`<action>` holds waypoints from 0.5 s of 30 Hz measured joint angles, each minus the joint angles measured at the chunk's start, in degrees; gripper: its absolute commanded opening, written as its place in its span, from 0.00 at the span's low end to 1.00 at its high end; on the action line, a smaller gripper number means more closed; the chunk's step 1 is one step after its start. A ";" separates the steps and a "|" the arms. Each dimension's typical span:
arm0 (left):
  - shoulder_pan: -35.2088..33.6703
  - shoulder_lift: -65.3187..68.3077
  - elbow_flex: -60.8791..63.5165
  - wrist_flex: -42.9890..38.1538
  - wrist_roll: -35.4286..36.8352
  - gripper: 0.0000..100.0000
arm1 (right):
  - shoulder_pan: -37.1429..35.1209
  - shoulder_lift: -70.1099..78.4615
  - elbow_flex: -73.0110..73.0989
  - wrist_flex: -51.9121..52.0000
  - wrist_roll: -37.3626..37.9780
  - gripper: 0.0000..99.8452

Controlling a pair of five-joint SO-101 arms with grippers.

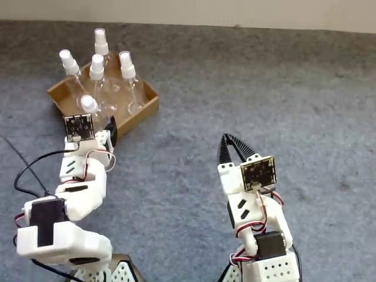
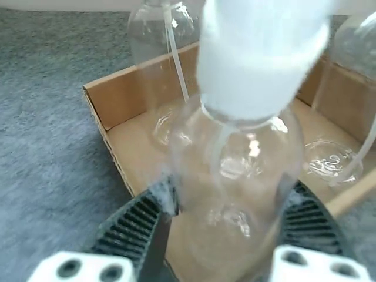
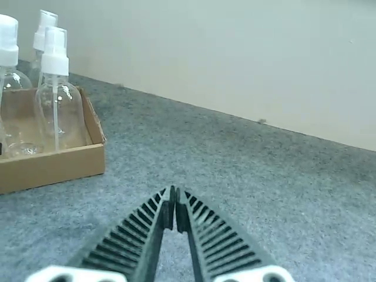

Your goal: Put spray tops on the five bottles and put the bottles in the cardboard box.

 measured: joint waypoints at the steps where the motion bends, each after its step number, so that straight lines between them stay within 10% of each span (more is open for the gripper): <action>1: 0.00 -0.88 0.70 0.00 -0.09 0.20 | 0.00 0.00 0.00 0.00 0.00 0.01; 15: 0.00 -3.87 2.20 0.09 -0.70 0.27 | 0.00 0.00 0.00 0.00 0.00 0.01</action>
